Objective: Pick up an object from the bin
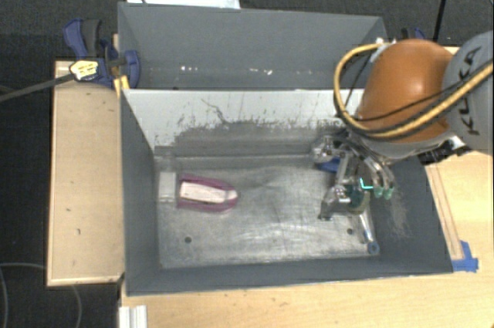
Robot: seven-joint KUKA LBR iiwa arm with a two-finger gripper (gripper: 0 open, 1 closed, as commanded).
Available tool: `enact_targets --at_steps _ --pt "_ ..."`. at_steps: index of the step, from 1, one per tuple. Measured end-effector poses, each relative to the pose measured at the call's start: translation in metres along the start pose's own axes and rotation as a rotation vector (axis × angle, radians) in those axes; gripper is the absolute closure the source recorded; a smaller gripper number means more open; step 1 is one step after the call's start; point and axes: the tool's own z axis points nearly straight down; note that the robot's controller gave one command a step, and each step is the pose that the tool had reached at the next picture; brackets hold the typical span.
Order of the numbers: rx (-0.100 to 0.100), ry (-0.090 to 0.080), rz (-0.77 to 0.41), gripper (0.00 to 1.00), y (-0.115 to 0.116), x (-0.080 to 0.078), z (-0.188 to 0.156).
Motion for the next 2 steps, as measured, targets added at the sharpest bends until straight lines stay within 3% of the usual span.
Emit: enact_targets --at_steps 1,2 --pt "-0.001 -0.019 0.132 0.0 -0.104 -0.047 0.096" --pt "-0.005 -0.01 0.088 0.0 0.02 -0.048 0.094"
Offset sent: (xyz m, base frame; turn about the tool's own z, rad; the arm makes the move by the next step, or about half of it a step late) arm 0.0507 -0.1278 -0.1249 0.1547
